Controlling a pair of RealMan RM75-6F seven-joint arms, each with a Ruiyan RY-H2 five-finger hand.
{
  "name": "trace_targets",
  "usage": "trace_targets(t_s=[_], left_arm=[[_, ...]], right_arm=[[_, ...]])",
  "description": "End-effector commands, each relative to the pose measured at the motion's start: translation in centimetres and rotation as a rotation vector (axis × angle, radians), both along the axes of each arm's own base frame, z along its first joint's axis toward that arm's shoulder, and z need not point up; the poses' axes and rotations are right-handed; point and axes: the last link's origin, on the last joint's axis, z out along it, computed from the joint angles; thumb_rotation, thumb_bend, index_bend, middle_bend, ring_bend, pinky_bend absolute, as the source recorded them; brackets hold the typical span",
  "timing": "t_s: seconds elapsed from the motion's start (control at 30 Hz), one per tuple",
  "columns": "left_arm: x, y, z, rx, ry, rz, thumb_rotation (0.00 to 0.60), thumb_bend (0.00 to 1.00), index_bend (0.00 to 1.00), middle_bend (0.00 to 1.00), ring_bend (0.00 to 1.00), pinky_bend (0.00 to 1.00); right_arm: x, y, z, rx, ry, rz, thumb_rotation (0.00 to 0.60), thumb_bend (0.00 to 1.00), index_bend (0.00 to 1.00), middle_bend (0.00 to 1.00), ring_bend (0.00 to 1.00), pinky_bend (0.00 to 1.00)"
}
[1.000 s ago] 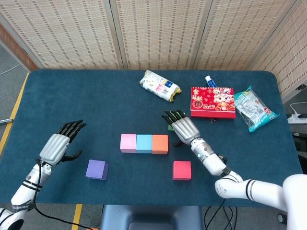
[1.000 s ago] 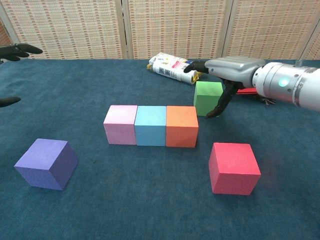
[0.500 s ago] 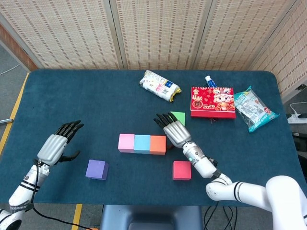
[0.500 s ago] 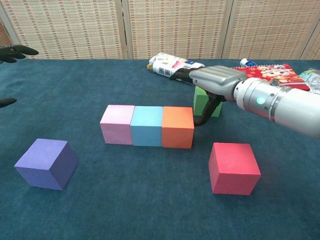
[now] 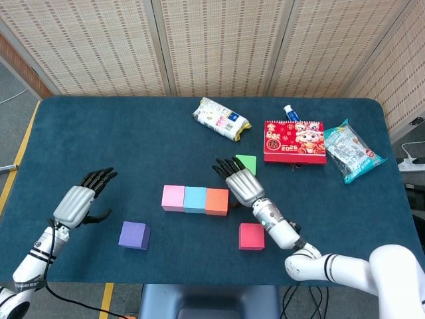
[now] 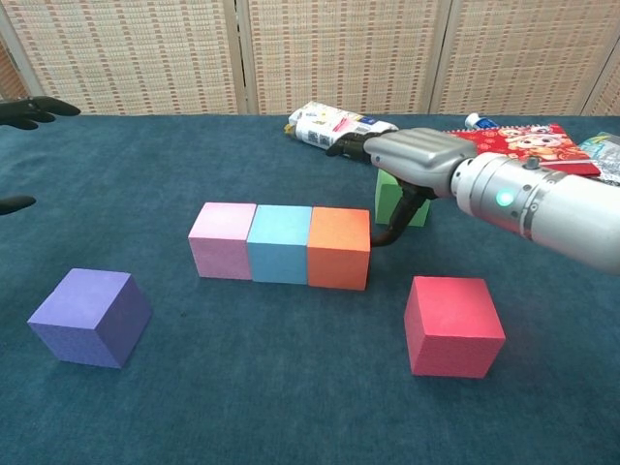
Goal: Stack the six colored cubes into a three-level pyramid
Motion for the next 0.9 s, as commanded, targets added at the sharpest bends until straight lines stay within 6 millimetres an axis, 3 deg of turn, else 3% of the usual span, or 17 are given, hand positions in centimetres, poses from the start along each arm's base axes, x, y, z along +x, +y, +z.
trace_targets(t_s=[0.03,0.23,0.3,0.53,0.67,0.9], left_arm=[[0.2,0.3,0.0,-0.012,-0.009,0.001,0.600,0.34,0.00,0.00,0.00,0.08],[0.4,0.0,0.3,-0.063,0.011,-0.004,0.600,0.34,0.05,0.04,0.00,0.10],[0.3,-0.4,0.4,-0.095,0.038,-0.002,0.600,0.34,0.09,0.09,0.01,0.10],[-0.2,-2.8,0.4,-0.173,0.121,-0.001,0.600,0.34,0.15,0.12,0.05,0.11],[-0.1,-4.1,-0.5,-0.194,0.131,0.001,0.600,0.34,0.14,0.11,0.05,0.11],[0.2,-6.5,-2.4,-0.237,0.142,0.007,0.600,0.35,0.08,0.07,0.02,0.11]], right_arm=[[-0.6,0.7,2.3,-0.012,-0.008,-0.004,0.600,0.18,0.00,0.00,0.00,0.00],[-1.2,2.0,8.1,-0.066,-0.087,-0.013,0.600,0.18,0.00,0.00,0.00,0.00],[-1.9,2.6,10.5,-0.103,-0.104,-0.021,0.600,0.18,0.00,0.00,0.00,0.00],[-5.5,5.1,16.9,-0.201,-0.123,-0.066,0.600,0.18,0.00,0.00,0.00,0.00],[-8.1,6.2,19.1,-0.242,-0.132,-0.107,0.600,0.18,0.00,0.00,0.00,0.00],[-11.4,8.3,20.2,-0.247,-0.163,-0.156,0.600,0.18,0.00,0.00,0.00,0.00]])
